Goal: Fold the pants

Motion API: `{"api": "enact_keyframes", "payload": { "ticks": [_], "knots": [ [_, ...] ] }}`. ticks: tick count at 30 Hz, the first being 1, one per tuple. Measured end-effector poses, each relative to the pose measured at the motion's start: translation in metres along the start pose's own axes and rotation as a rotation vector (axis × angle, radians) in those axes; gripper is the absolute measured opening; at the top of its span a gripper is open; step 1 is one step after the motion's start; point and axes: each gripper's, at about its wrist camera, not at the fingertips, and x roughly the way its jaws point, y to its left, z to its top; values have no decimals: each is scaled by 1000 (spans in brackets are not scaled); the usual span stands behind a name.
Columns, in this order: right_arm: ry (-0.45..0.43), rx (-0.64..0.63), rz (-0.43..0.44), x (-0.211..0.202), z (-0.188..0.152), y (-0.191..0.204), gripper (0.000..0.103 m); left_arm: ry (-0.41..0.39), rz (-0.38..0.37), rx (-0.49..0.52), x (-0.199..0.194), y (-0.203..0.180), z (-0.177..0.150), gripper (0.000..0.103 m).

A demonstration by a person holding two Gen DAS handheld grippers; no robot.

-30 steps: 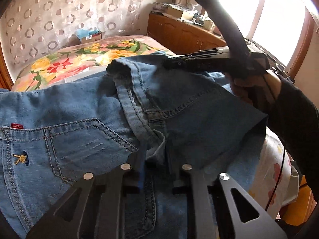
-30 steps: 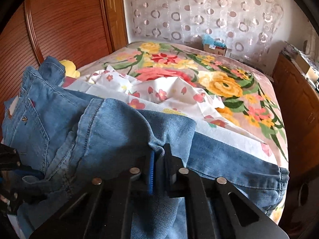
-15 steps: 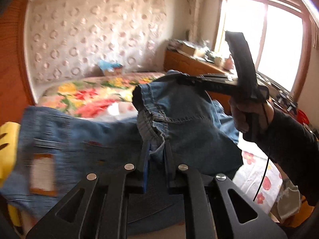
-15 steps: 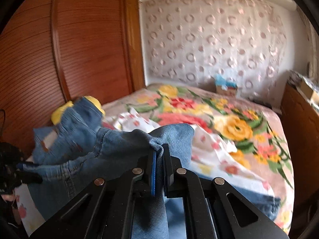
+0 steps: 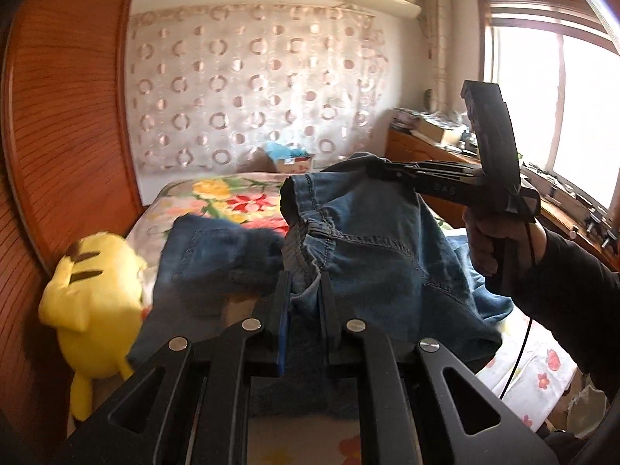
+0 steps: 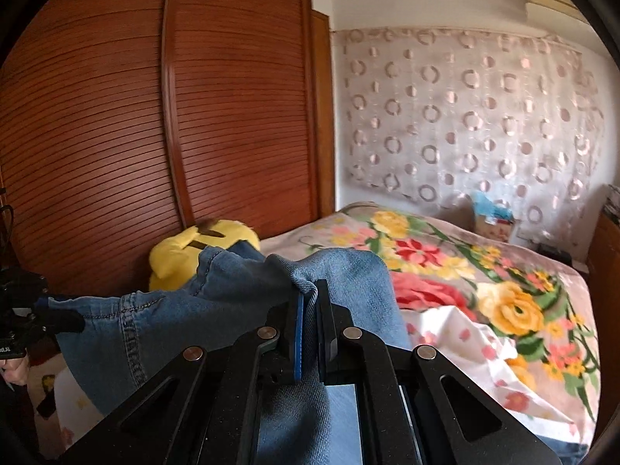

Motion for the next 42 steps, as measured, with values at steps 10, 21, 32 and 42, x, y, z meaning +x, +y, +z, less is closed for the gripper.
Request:
{"api": "enact_keyframes", "payload": {
  "ticks": [10, 21, 32, 42],
  "knots": [
    [179, -2, -26, 40, -13, -34, 38, 173, 35, -32, 37, 15, -42, 21],
    [245, 121, -186, -68, -58, -77, 41, 133, 49, -45, 44, 21, -27, 64],
    [280, 238, -381, -161, -112, -122, 45, 148, 28, -17, 91, 8, -4, 64],
    [263, 318, -381, -151, -131, -121, 46, 180, 37, -13, 145, 18, 34, 55]
  ]
}}
